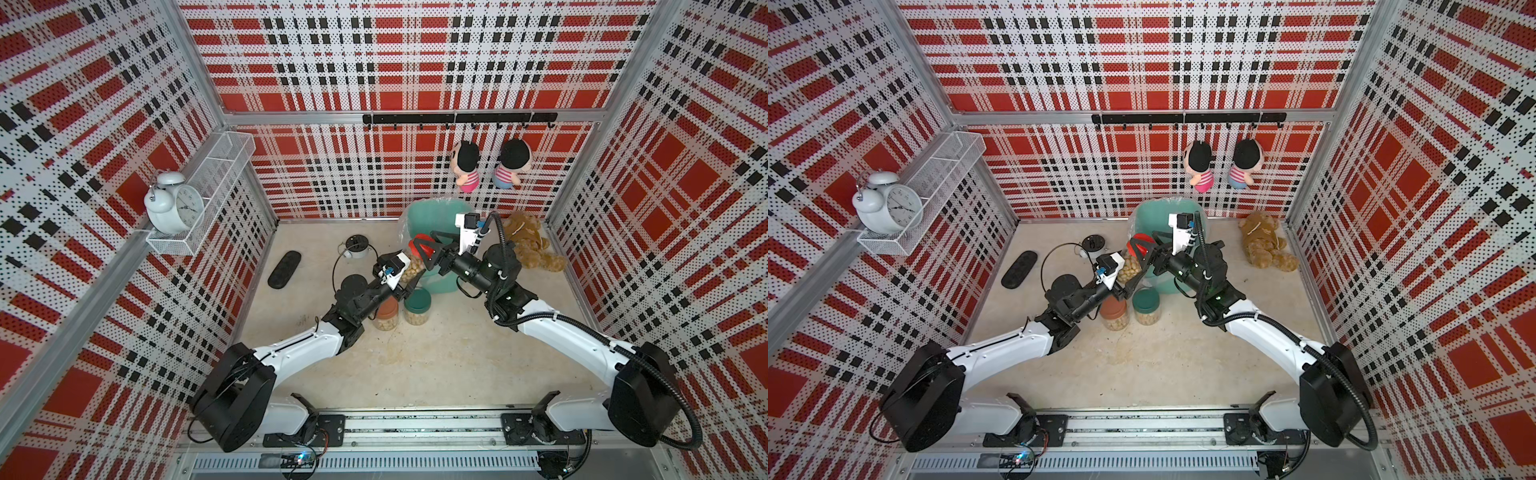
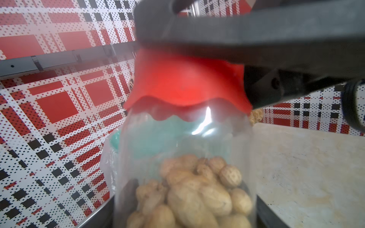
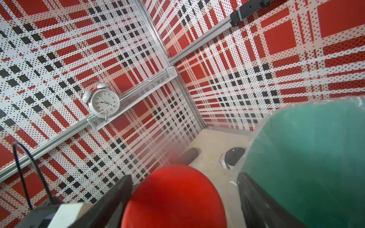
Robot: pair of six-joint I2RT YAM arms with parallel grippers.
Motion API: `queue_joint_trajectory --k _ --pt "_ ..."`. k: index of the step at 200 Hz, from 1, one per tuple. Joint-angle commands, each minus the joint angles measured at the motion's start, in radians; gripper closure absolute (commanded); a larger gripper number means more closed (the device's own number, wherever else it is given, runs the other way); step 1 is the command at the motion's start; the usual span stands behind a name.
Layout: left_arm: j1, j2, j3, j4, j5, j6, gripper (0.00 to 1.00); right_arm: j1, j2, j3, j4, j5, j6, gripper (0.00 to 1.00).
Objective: Empty moldy peanuts from jars
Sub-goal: Unscrew the lid from the jar.
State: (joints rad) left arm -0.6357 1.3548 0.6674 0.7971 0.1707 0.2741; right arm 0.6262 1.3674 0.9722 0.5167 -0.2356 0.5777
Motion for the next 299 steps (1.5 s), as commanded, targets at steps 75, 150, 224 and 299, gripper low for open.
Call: queue_joint_trajectory --k 75,150,224,299 --pt "-0.006 -0.002 0.001 0.068 -0.001 0.004 1.00 0.009 0.022 0.019 -0.025 -0.054 -0.002 0.87" --pt "0.091 -0.009 0.010 0.062 0.181 -0.114 1.00 -0.012 0.020 0.024 -0.028 -0.228 -0.161 1.00" --pt "0.218 0.050 0.117 -0.029 0.579 -0.225 1.00 -0.097 0.056 0.013 0.154 -0.669 -0.309 1.00" --pt "0.240 0.105 0.175 -0.095 0.655 -0.211 1.00 -0.147 0.105 0.101 -0.007 -0.749 -0.504 0.75"
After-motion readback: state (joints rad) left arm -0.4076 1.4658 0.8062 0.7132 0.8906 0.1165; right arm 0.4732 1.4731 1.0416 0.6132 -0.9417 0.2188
